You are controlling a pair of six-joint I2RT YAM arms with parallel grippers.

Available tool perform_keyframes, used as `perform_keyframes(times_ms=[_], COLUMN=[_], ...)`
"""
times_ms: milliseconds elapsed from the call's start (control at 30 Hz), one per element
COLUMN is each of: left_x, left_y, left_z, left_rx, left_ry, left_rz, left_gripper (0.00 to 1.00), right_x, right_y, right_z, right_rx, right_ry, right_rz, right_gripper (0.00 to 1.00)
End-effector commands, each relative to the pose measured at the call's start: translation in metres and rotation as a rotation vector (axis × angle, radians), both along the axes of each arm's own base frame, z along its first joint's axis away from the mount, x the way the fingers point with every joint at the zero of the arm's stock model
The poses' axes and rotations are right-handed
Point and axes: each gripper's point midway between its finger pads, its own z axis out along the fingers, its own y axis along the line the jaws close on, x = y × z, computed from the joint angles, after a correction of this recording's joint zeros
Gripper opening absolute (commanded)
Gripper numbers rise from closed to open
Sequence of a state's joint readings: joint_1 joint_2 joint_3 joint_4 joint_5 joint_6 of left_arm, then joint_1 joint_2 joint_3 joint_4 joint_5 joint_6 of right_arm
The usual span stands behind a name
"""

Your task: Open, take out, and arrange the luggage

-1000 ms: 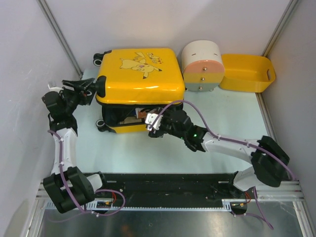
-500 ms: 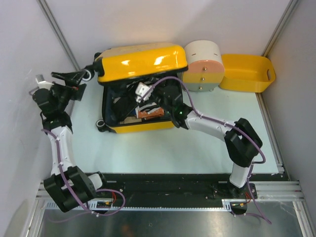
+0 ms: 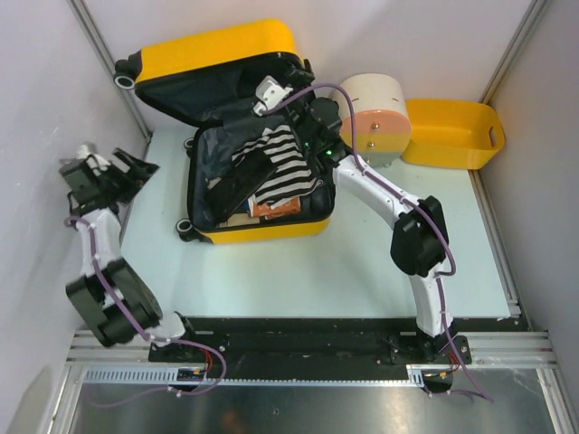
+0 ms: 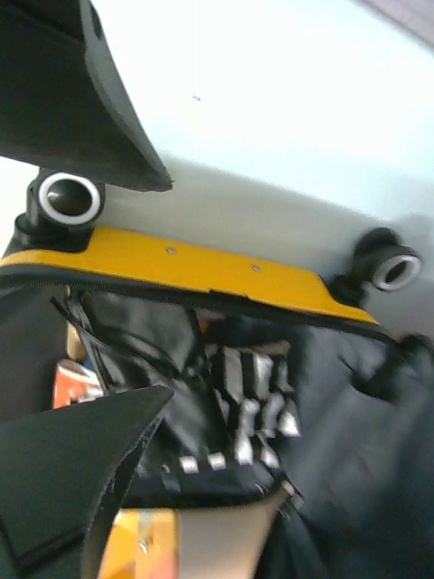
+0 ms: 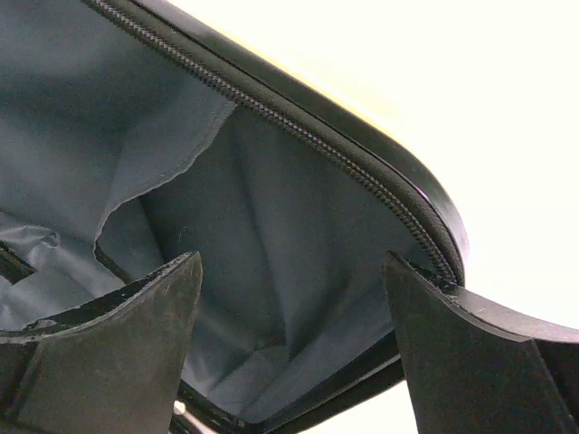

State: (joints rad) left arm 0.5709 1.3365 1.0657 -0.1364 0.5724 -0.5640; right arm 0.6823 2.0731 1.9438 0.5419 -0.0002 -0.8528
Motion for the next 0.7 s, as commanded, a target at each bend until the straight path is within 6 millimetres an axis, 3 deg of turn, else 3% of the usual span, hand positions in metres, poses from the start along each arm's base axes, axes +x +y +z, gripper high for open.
perform_keyframes(times_ms=[0, 67, 100, 233, 400, 500, 667], left_x=[0.012, 0.022, 0.028, 0.043, 0.055, 0.049, 0.020], left_y=[-0.028, -0.043, -0.048, -0.077, -0.095, -0.103, -0.119], left_z=[-0.068, -0.082, -0.098, -0.118, -0.136, -0.159, -0.190], left_rx=[0.169, 0.177, 0.169, 0.197, 0.273, 0.287, 0.300], left_ry=[0.206, 0.245, 0.274, 0.315, 0.353, 0.419, 0.523], left_rz=[-0.234, -0.293, -0.323, -0.421, -0.491, -0.541, -0.695], left_gripper=[0.92, 0.92, 0.92, 0.89, 0.80, 0.70, 0.37], right_x=[0.011, 0.014, 0.020, 0.030, 0.038, 0.039, 0.044], right_y=[-0.001, -0.002, -0.001, -0.008, -0.019, -0.021, -0.022], right_z=[0.022, 0.028, 0.020, 0.024, 0.023, 0.028, 0.031], right_rx=[0.015, 0.012, -0.001, -0.003, -0.017, -0.025, -0.031], right_ry=[-0.075, -0.095, -0.084, -0.097, -0.105, -0.123, -0.133], right_rz=[-0.004, -0.007, -0.012, -0.031, -0.059, -0.067, -0.084], right_gripper=[0.86, 0.86, 0.87, 0.87, 0.88, 0.88, 0.89])
